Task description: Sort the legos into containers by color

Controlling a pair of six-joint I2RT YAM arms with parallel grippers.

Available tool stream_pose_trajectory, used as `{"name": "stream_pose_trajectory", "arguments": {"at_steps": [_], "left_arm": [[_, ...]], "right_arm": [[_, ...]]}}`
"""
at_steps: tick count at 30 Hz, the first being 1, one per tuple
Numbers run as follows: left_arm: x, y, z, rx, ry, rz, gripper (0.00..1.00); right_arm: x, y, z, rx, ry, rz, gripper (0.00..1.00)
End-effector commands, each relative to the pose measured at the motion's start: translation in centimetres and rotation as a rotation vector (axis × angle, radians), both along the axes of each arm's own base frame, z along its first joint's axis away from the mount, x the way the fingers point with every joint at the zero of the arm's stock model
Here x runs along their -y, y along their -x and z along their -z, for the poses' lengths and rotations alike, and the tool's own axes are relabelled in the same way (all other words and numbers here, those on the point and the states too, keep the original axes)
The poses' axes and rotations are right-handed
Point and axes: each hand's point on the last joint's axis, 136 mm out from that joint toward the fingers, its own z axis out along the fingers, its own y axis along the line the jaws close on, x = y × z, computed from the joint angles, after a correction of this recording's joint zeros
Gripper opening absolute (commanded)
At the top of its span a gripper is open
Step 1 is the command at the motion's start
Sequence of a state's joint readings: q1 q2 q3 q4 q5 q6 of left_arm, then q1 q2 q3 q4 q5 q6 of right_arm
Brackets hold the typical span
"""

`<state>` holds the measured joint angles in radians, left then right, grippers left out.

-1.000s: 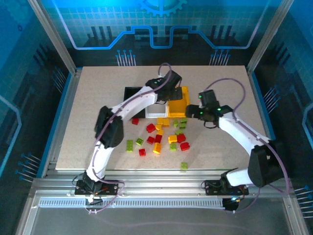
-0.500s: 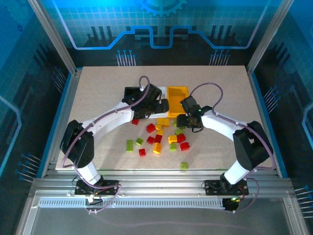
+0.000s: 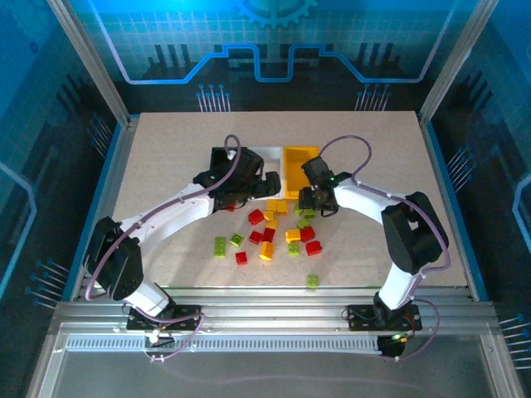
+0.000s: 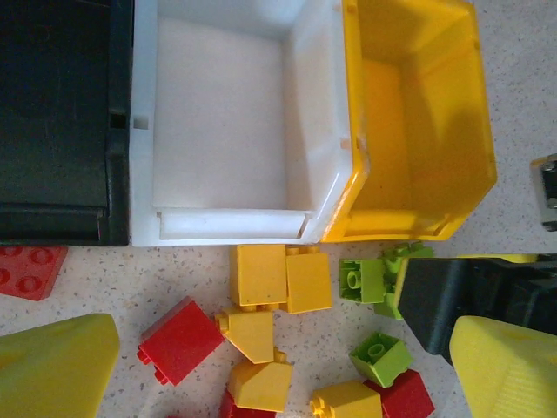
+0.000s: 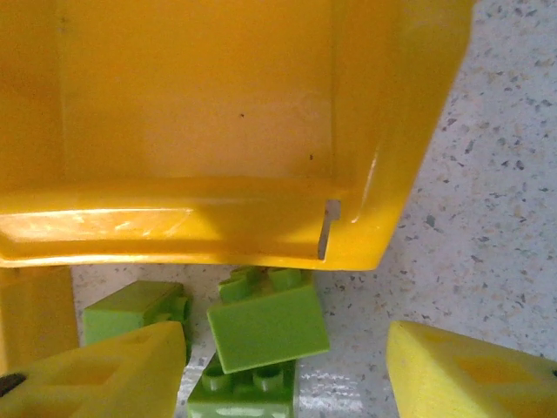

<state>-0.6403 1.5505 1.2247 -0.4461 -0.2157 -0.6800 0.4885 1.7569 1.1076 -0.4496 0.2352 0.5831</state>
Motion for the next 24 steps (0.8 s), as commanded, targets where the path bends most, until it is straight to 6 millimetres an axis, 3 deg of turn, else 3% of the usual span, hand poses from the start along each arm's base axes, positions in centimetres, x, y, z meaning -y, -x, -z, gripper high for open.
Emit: {"name": "stream_pose_trajectory", "arguments": {"at_steps": [1,15,24], "left_arm": [[-0.8,0.3,-0.5,0.020,0.000,-0.026,0.99],[-2.1,0.6,-0.5,0.022,-0.014,-0.050,0.99],[-2.7,0.7,-0.4,0.024,-0.024,-0.067,0.99]], "right_arm": [[0.6,-0.7,0.4,-0.004,0.024,0.025,0.62],[1.2,-1.2,1.1,0.007,0.011,0.016,0.44],[1.8,-1.2,1.7,-0.009,0.017,0.015,0.46]]}}
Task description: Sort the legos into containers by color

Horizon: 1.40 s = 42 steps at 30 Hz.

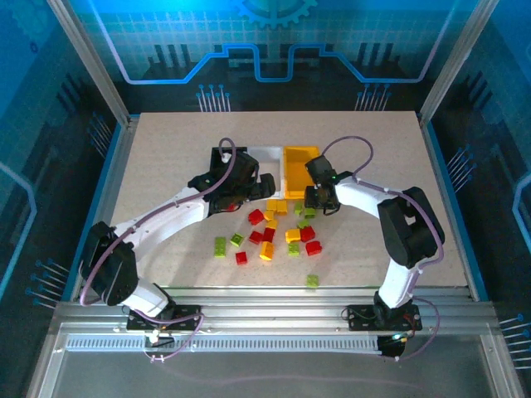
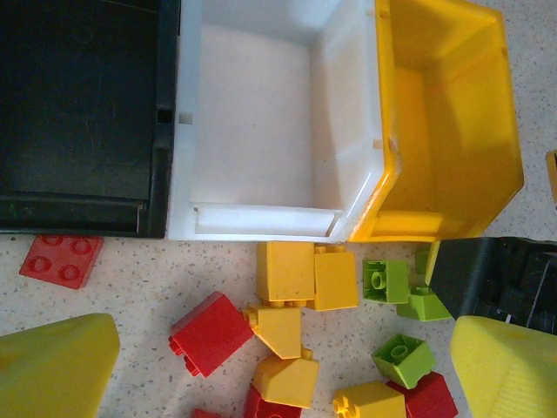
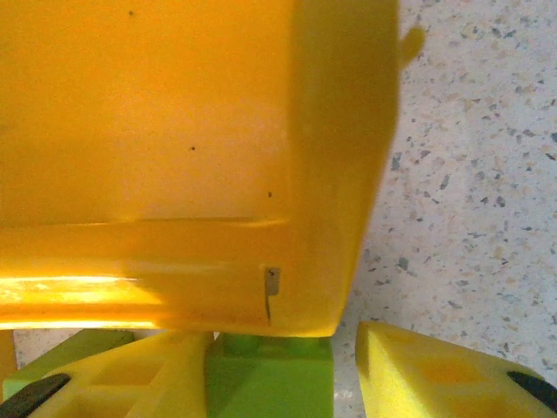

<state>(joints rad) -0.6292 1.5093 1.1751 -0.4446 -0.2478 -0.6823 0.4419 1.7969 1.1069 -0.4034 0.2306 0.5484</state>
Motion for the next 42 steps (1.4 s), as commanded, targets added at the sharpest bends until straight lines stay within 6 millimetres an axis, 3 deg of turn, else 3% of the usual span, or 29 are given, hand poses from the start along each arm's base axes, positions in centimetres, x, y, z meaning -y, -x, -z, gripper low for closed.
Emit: {"name": "stream_pose_trajectory", "arguments": {"at_steps": [1,11,14,20,24,27,30,37,42], "left_arm": [[-1.1,0.2,-0.8,0.018,-0.002,-0.034,0.99],[-2.1,0.2,-0.5,0.010,0.000,-0.068,0.99],[-2.5,0.3,-0.4,0.005,0.003,-0.080,0.99],[-3.6,0.3,-0.3,0.007,0.007,-0.113,0.99],[-4.5,0.5,0.2,0.005,0.009,-0.137,0.99],[-5.6,0.9,1.1,-0.012,0.010,-0.169,0.99],[-6.5,1.4,2.3,-0.049,0.026,-0.206,0.99],[-8.0,2.7,3.8,-0.105,0.025,-0.240,0.99],[-8.0,3.0,4.2,-0.106,0.025,-0.222,0.99]], "right_arm": [[0.5,0.2,0.7,-0.016,0.006,0.000,0.46],[0.8,0.6,0.7,-0.017,0.002,0.002,0.35],[1.0,0.9,-0.3,0.002,-0.003,-0.002,0.34],[1.3,1.7,-4.2,0.072,-0.025,-0.022,0.34],[-0.3,1.9,-8.4,0.166,-0.045,-0.087,0.34],[-1.9,0.3,-11.0,0.213,-0.072,-0.123,0.35],[-3.1,-2.2,-11.4,0.224,-0.067,-0.128,0.35],[-5.0,-7.7,-8.8,0.181,-0.059,-0.105,0.36],[-5.6,-9.3,-7.4,0.151,-0.039,-0.095,0.40]]}}
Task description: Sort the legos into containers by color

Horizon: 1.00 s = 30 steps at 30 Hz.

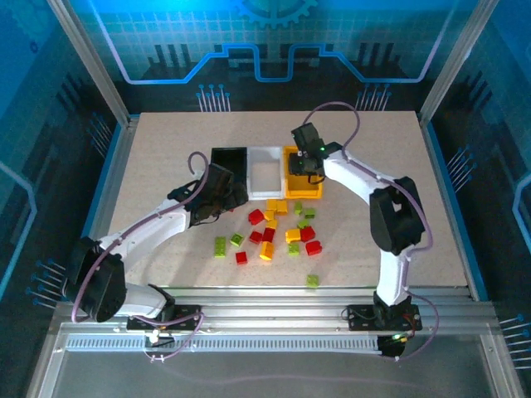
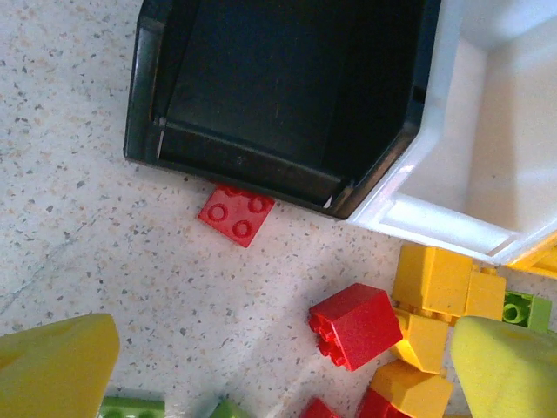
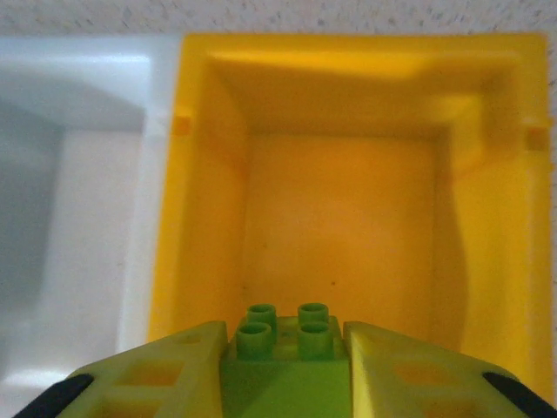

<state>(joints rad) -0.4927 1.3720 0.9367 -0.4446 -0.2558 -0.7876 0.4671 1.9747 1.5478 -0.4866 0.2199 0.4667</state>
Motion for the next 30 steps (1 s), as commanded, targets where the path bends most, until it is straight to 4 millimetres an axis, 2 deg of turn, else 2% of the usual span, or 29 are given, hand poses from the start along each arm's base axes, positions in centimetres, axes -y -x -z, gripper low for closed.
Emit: {"name": "stream_pose_trajectory", "arguments": {"at_steps": [1,7,9,12,16,20,24,30], "left_arm": [[-0.1,0.5,-0.3,-0.004,0.018,0.002,0.99],[-0.4,0.2,0.0,-0.012,-0.024,0.010,0.97],[-0.2,-0.1,0.4,-0.014,-0.038,0.026,0.90],[1.4,-0.4,0.9,0.002,-0.085,0.103,0.88],[5.6,-0.4,2.3,-0.012,-0.160,0.253,0.96],[8.1,-0.8,4.1,-0.029,-0.200,0.348,0.99],[8.9,-1.3,5.2,-0.047,-0.272,0.398,0.95],[8.4,-0.9,6.6,-0.074,-0.336,0.409,0.85]], "right_arm": [[0.3,-0.5,-0.5,-0.016,0.011,0.011,0.42],[0.3,-0.2,-1.9,0.008,-0.008,0.011,0.63],[0.5,0.1,-2.7,0.022,-0.019,0.015,0.66],[0.6,1.3,-3.6,0.041,-0.045,0.013,0.67],[1.1,3.3,-3.8,0.047,-0.058,0.017,0.67],[1.9,5.0,-3.8,0.048,-0.070,0.025,0.68],[2.4,6.0,-3.8,0.047,-0.071,0.027,0.68],[3.3,6.7,-3.9,0.047,-0.067,0.041,0.68]]}}
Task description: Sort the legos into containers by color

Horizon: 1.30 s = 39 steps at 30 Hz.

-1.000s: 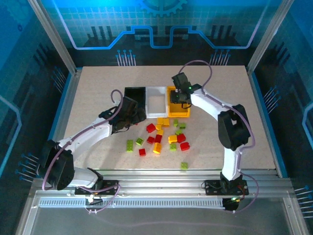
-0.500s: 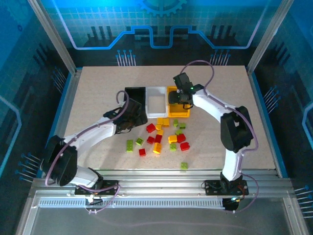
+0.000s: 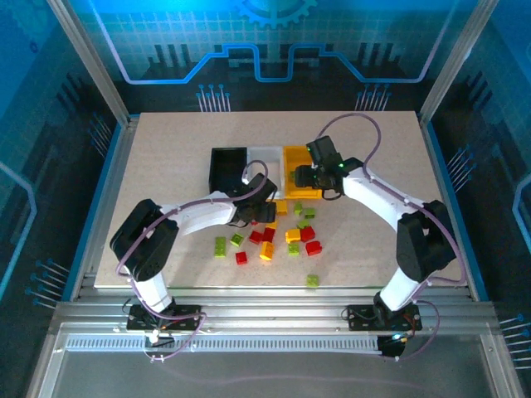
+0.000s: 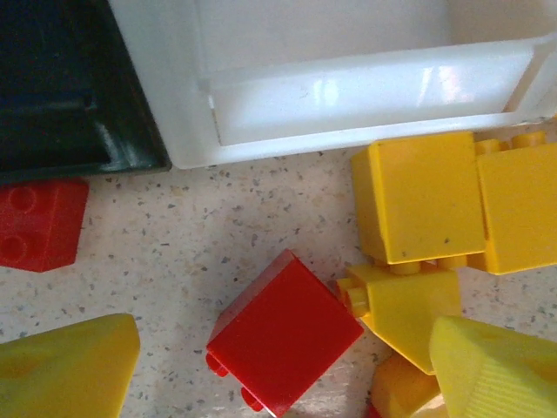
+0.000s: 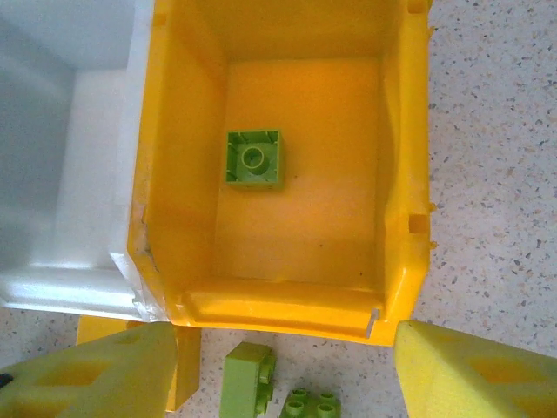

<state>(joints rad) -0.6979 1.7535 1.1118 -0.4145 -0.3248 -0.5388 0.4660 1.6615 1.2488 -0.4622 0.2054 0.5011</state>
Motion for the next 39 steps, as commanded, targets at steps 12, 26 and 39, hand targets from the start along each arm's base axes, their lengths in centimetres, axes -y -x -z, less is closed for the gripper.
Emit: {"name": "stream_pose_trajectory", "arguments": {"at_steps": [12,26,39], "left_arm": [[-0.9,0.5,1.9,-0.023,-0.115,0.037,0.74],[-0.8,0.1,3.7,-0.069,-0.154,0.032,0.70],[2.4,0.6,-5.1,0.097,0.047,0.121,0.89]], "right_arm": [[0.7,0.3,-0.7,0.020,-0.022,0.042,0.68],[1.5,0.8,-0.7,0.020,-0.018,0.055,0.68],[1.5,0.6,-0.9,0.027,-0.029,0.060,0.68]]}}
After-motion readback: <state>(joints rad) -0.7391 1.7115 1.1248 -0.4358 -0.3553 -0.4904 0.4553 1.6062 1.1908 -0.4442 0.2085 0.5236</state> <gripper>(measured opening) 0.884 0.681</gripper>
